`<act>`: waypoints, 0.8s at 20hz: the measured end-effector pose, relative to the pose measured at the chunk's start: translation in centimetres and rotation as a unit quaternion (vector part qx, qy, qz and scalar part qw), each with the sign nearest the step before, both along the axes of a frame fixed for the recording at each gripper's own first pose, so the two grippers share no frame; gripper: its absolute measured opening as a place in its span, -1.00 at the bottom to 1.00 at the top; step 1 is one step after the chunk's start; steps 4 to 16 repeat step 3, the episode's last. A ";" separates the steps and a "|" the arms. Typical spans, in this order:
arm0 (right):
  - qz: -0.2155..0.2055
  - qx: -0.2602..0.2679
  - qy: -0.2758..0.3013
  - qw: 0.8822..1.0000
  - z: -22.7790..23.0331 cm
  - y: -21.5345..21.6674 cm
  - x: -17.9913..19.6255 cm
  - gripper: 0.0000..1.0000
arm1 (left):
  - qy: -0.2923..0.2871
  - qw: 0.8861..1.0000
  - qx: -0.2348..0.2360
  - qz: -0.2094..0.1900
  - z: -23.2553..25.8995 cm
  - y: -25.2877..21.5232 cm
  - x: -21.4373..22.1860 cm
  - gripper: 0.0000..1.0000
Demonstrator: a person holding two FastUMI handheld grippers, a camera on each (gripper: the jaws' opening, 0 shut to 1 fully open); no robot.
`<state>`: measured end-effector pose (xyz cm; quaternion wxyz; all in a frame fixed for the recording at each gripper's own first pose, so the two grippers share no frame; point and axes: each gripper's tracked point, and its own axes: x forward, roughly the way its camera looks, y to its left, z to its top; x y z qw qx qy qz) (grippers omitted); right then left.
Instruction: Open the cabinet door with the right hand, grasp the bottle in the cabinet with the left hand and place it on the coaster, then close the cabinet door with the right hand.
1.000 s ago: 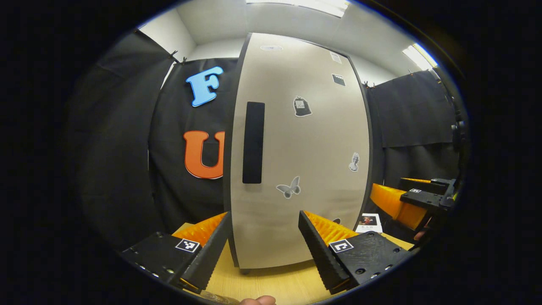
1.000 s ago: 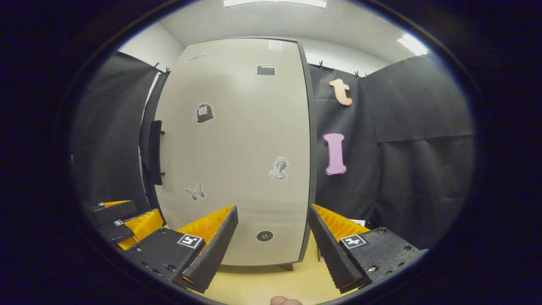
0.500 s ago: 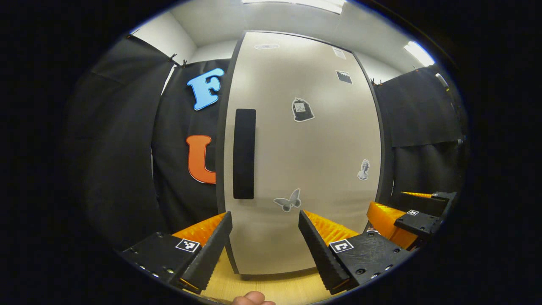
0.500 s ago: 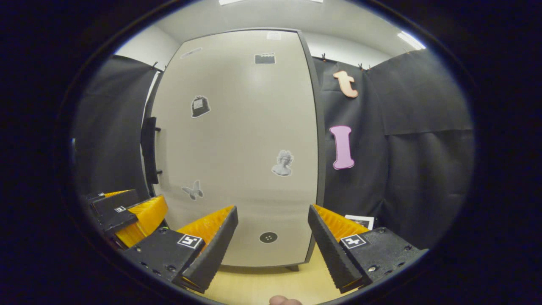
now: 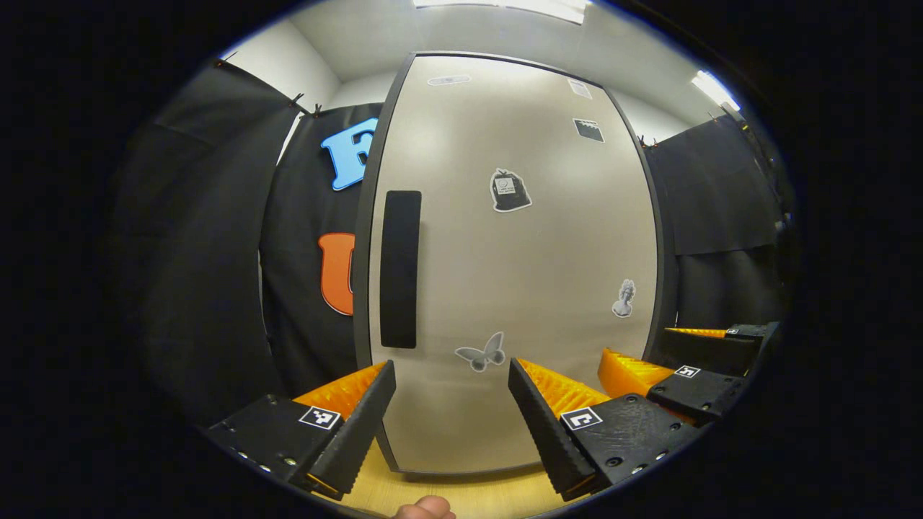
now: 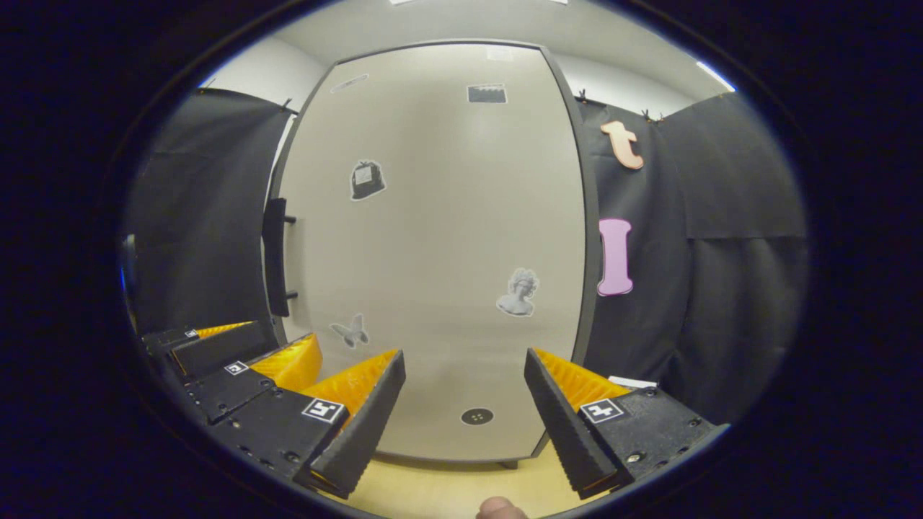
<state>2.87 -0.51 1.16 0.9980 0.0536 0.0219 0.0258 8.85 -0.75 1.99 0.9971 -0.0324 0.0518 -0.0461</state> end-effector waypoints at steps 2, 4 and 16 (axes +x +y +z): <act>-0.001 -0.002 0.003 1.000 -0.2 0.0 0.6 1.00 | 0.001 1.000 0.005 0.001 0.1 0.0 0.1 0.90; 0.003 -0.004 0.009 1.000 -0.4 0.2 0.8 1.00 | 0.001 1.000 0.004 0.001 0.1 0.0 0.2 0.90; 0.003 -0.004 0.009 1.000 -0.4 0.2 0.8 1.00 | 0.001 1.000 0.004 0.001 0.1 0.0 0.2 0.90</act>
